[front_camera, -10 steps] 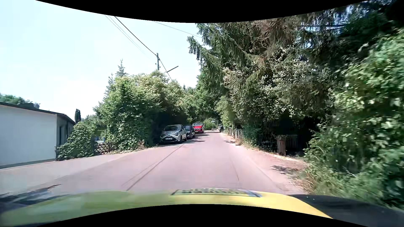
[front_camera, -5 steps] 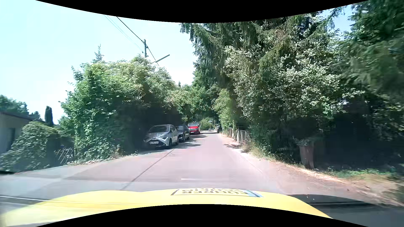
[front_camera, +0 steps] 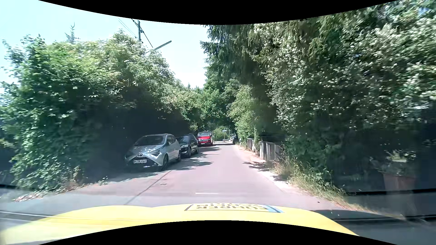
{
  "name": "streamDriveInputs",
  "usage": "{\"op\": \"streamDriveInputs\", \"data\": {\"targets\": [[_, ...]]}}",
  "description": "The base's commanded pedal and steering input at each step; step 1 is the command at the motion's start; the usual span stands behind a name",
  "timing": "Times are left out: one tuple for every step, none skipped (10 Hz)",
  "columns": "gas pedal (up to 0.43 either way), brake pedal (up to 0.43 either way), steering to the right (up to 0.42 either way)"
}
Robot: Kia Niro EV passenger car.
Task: Follow the waypoints while adhering to traffic rules and regulations
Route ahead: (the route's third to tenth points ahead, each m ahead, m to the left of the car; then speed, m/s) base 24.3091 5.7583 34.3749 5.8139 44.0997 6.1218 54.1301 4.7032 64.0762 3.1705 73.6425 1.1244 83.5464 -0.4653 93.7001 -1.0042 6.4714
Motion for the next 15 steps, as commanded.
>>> {"op": "streamDriveInputs", "data": {"targets": [[0.059, 0.0, 0.001], [0.059, 0.0, 0.001], [0.059, 0.0, 0.001], [0.059, 0.0, 0.001], [0.059, 0.0, 0.001], [0.059, 0.0, 0.001], [0.059, 0.0, 0.001], [0.059, 0.0, 0.001], [0.059, 0.0, 0.001], [0.059, 0.0, 0.0], [0.059, 0.0, -0.002], [0.059, 0.0, -0.003], [0.059, 0.0, -0.004], [0.059, 0.0, -0.004], [0.059, 0.0, -0.004]]}}
